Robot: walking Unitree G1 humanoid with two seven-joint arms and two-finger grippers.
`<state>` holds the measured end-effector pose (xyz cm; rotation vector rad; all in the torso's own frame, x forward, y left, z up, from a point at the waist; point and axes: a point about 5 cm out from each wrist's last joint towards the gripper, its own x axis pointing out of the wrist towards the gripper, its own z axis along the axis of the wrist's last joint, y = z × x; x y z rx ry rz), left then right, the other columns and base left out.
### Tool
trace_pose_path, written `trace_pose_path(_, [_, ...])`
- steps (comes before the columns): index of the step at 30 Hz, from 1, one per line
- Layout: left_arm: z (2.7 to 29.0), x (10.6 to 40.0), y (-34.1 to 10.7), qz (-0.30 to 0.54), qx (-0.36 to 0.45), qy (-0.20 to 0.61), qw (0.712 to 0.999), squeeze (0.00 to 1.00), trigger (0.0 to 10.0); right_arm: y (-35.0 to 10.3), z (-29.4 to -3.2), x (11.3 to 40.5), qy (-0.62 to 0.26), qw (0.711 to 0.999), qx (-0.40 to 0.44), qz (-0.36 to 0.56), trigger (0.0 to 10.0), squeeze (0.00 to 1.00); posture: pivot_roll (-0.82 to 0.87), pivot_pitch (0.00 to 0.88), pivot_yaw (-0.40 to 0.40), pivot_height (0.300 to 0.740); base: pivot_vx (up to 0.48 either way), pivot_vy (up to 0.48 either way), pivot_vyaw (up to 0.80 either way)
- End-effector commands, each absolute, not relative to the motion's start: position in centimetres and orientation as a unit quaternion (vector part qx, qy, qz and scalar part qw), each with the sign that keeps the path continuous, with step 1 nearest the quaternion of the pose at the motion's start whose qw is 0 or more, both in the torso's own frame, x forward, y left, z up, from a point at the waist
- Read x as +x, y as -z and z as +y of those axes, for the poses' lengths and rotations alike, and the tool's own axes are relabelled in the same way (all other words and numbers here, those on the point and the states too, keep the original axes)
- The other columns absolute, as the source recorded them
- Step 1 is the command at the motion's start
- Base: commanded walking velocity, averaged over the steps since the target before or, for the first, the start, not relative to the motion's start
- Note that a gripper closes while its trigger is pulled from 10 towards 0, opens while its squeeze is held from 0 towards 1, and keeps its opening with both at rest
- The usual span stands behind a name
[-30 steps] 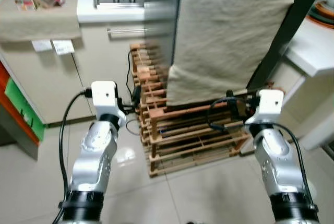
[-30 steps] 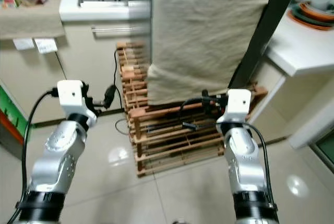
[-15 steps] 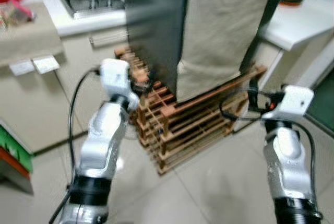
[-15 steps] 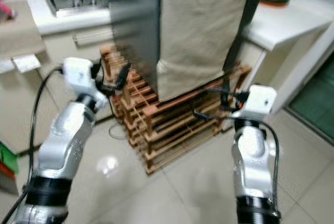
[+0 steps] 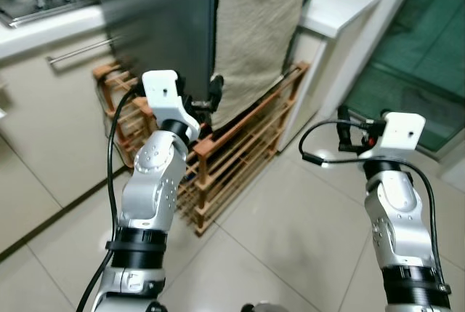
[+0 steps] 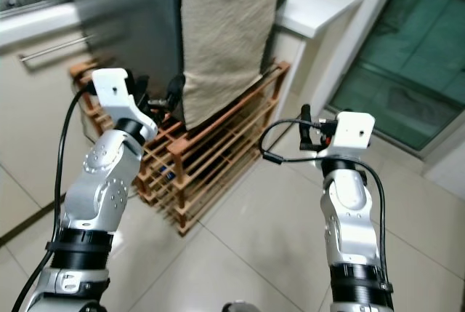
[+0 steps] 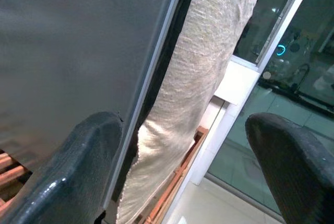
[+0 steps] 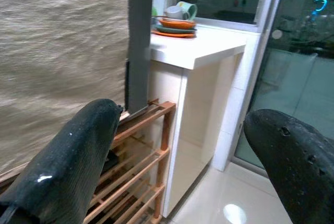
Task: Restocking fridge
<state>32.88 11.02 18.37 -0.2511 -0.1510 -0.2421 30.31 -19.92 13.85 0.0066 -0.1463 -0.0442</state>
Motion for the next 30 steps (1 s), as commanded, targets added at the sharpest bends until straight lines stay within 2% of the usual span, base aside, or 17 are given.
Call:
trace_pose_path(1, [11.4,32.4,-18.7,-0.088,-0.115,0.126,0.982,0.00,10.0,-14.9,-18.1,30.8,-0.014,0.995,-0.001,-0.094,10.0,0.00,-0.07,0.000,-0.060,0.740,0.000,0.000,0.00])
trace_pose_path(5, [11.6,31.9,-18.6,-0.092,-0.103,0.140,0.980,0.00,10.0,-14.6,-17.7,30.8,-0.012,0.996,0.003,-0.087,10.0,0.00,-0.06,0.000,-0.049,0.740,0.000,0.360,0.00])
trace_pose_path(8, [11.7,31.8,-18.6,-0.090,-0.047,0.155,0.983,0.00,10.0,-14.1,-17.1,30.7,-0.014,0.996,0.015,-0.083,10.0,0.00,-0.05,0.000,-0.034,0.740,0.000,0.470,-0.80])
trace_pose_path(14, [11.9,31.7,-18.7,-0.079,-0.003,0.181,0.980,0.00,10.0,-13.4,-16.6,30.1,-0.007,0.996,0.033,-0.077,10.0,0.00,-0.04,0.000,-0.018,0.740,0.138,0.411,-0.80])
trace_pose_path(20, [12.3,31.8,-18.3,-0.052,0.114,0.210,0.970,0.00,10.0,-13.1,-17.2,29.7,0.033,0.995,0.050,-0.083,10.0,0.00,-0.04,0.000,0.017,0.740,0.154,0.145,-0.80])
trace_pose_path(22, [12.8,31.9,-18.2,-0.045,0.116,0.206,0.971,0.00,10.0,-12.6,-17.3,29.4,0.043,0.995,0.046,-0.076,10.0,0.00,-0.04,0.000,0.030,0.740,0.000,0.000,-0.80])
trace_pose_path(25, [13.2,32.0,-18.0,-0.037,0.125,0.204,0.970,0.00,10.0,-12.3,-17.5,29.0,0.057,0.995,0.039,-0.075,10.0,0.00,-0.06,0.000,0.047,0.740,0.000,0.000,0.00])
trace_pose_path(30, [12.3,32.6,-18.0,-0.036,0.061,0.203,0.977,0.00,10.0,-13.0,-17.7,29.1,0.066,0.993,0.027,-0.089,10.0,0.00,-0.09,0.000,0.060,0.740,0.000,0.000,0.00])
